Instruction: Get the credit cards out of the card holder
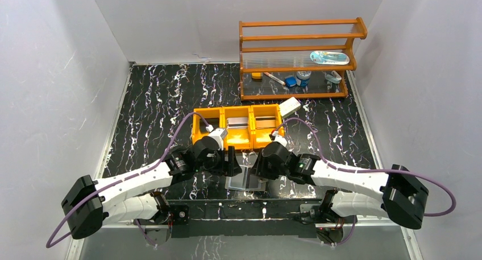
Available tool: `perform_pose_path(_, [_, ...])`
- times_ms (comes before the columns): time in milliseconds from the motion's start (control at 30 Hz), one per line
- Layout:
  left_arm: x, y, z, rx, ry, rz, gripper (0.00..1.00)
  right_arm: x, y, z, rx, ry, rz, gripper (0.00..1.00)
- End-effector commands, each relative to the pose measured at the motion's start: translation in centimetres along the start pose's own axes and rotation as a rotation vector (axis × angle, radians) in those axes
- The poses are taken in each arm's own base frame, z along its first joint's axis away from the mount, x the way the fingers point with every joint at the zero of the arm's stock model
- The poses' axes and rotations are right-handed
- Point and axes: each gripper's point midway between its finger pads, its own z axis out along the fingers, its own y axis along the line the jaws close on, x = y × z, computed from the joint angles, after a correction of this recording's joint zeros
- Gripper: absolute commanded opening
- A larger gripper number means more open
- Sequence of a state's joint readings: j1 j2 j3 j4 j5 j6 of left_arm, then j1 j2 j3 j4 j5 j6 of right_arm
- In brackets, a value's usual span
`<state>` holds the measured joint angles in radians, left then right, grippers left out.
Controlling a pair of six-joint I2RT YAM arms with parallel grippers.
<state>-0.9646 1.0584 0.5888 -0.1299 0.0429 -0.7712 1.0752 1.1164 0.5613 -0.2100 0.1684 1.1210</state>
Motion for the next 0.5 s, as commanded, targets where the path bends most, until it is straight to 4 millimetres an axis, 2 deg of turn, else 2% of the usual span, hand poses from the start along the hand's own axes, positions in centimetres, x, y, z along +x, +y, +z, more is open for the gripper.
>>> perform_pose_path(0, [-0.2, -0.2, -0.1, 0.000, -0.010, 0.004, 0.69, -0.8, 0.2, 0.2, 0.023, -0.025, 0.004, 0.45])
perform_pose_path(233, [0.2, -2.9, 1.1, 0.114, 0.081, 0.070, 0.68, -0.5, -1.8, 0.6, 0.084, -0.027, 0.004, 0.45])
perform_pose_path(467, [0.2, -5.0, 2.8, 0.189, 0.150, 0.098, 0.61, -0.1, -3.2, 1.0, 0.118, -0.020, 0.012, 0.44])
